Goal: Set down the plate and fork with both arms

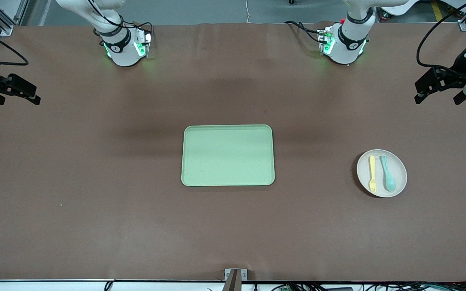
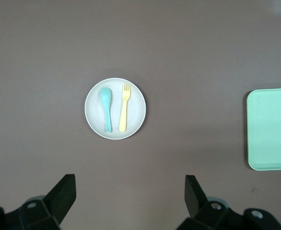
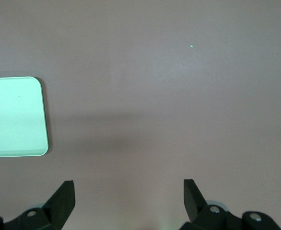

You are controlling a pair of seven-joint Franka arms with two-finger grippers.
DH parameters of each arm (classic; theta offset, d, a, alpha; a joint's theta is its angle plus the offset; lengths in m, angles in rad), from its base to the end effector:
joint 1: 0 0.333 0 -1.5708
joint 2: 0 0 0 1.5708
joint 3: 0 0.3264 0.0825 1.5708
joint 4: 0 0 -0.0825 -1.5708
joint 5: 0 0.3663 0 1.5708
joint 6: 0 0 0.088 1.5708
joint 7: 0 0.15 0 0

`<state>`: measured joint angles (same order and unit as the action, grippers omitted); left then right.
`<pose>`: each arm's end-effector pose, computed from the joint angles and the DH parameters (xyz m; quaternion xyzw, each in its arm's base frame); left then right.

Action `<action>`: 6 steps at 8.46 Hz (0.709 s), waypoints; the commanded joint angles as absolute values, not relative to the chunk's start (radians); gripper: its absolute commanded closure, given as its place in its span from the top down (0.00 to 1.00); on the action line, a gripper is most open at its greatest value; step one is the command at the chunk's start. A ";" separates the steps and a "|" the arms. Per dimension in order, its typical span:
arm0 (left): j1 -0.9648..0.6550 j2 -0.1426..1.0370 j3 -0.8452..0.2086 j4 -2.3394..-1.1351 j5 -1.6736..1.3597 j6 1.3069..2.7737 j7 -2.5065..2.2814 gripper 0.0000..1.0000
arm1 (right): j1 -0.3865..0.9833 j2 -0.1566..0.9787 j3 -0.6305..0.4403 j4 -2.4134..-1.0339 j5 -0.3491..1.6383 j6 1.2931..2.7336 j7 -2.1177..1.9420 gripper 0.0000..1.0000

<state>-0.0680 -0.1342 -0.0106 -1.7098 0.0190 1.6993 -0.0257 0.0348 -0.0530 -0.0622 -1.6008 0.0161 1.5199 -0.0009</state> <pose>0.5092 -0.0378 0.6103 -0.9977 0.0270 -0.0623 0.0070 0.5131 -0.0124 0.6018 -0.9998 0.0129 0.0139 0.0099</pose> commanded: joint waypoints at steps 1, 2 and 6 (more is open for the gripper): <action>-0.072 -0.121 -0.009 -1.678 0.037 1.658 -0.023 1.00 | 0.037 -0.049 -0.060 -1.598 0.008 1.516 0.015 1.00; -0.071 -0.121 -0.008 -1.675 0.037 1.654 -0.025 1.00 | 0.037 -0.049 -0.060 -1.598 0.008 1.517 0.015 0.99; 0.049 -0.021 -0.003 -1.677 0.009 1.647 0.059 0.99 | 0.038 -0.048 -0.060 -1.601 0.008 1.517 0.018 0.99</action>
<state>0.0125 -0.0814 -0.0029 -1.7051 0.0191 1.6572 0.0159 0.0351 -0.0456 -0.0613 -1.6010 0.0161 1.5199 -0.0008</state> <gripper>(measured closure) 0.004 0.004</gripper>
